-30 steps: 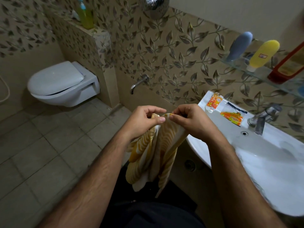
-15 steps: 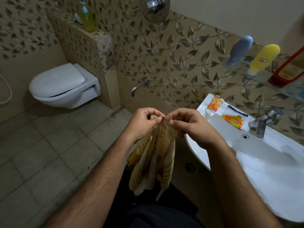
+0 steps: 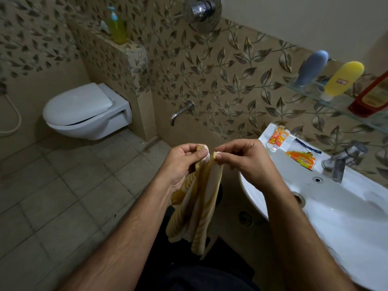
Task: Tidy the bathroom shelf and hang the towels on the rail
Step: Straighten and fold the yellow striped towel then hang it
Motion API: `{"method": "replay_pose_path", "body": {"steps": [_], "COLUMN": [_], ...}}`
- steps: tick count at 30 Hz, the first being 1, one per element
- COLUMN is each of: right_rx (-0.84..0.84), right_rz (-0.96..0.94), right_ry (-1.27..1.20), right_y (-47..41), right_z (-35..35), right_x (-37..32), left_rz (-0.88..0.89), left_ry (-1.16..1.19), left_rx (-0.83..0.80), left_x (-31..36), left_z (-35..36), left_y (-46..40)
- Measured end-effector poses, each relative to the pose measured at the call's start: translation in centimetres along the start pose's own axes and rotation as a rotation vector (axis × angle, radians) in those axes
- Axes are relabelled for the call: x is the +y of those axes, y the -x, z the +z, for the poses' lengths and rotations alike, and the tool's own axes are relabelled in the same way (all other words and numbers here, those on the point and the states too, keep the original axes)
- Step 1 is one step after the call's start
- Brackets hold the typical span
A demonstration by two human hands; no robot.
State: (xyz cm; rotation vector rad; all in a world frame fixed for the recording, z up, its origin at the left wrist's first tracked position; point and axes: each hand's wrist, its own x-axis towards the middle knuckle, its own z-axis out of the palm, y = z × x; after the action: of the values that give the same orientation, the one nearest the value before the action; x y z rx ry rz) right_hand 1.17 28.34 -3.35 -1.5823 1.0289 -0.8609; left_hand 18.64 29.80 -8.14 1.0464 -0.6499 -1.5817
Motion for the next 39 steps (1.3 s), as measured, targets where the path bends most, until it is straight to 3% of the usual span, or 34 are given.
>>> {"method": "replay_pose_path", "body": {"steps": [4,8,14,20,34,39], "right_rx": [0.068,0.058,0.317,0.422,0.462,0.224], "right_rz": [-0.105,-0.024,-0.021,-0.007,-0.085,-0.075], "right_ry": [0.371,0.315,0.346,0.370,0.205,0.087], "right_y": [-0.5,-0.6,-0.5,-0.6,0.1,0.1], "right_z": [0.1,1.3,3.9,4.3,4.9,4.1], "right_x": [0.5,0.8,1.2,0.9,0.7,1.0], "left_rz": [0.013,0.061,0.117,0.141,0.312,0.363], "left_ry": [-0.020,-0.050,-0.033,-0.081,-0.179,-0.258], "left_rx": [-0.010,-0.028,-0.048,-0.113,-0.099,-0.123], "left_x": [-0.1,-0.2,-0.1,0.2,0.9,1.3], "left_z": [-0.4,-0.4,-0.1,-0.4,0.1,0.0], "left_y": [-0.1,-0.2,0.0,0.5,1.1,1.2]}}
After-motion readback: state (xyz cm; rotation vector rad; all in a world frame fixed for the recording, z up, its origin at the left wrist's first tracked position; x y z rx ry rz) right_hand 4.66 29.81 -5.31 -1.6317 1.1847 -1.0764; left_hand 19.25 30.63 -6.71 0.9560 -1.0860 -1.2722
